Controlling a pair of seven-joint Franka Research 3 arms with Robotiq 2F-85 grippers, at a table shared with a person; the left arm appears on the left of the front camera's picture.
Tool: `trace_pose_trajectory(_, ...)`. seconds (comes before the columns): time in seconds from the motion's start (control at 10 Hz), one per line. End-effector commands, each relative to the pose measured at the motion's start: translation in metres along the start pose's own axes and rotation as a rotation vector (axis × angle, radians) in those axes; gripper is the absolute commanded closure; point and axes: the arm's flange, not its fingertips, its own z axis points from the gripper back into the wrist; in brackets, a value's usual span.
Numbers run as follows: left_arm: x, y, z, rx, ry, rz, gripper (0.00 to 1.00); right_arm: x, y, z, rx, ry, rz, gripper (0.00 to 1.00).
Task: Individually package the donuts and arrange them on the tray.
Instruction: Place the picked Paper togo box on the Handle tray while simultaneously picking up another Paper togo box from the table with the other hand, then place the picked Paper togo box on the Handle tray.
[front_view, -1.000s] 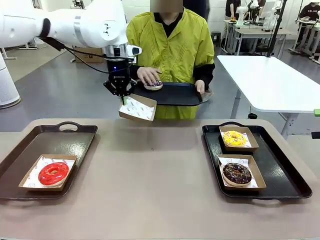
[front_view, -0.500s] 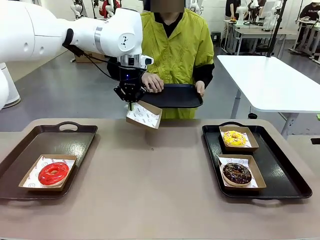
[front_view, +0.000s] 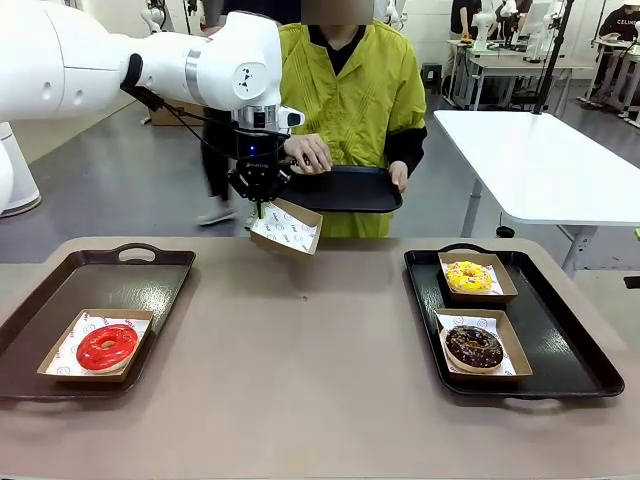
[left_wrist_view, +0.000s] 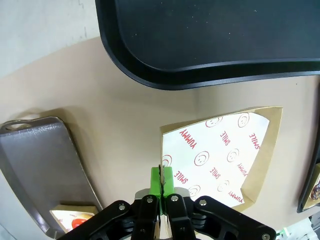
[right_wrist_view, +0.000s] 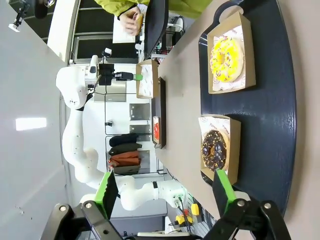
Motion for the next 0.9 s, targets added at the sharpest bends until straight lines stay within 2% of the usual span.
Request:
trace_pose_trajectory(0.0, -0.0059, 0.0027, 0.0027, -0.013, 0.004, -0.002, 1.0, -0.0054, 0.0028, -0.0041, 0.006, -0.004, 0.006, 0.0)
trace_pose_trajectory(0.8, -0.0059, 0.0027, 0.0027, -0.013, 0.004, -0.002, 1.0, -0.0054, 0.0028, -0.0041, 0.006, -0.004, 0.006, 0.0)
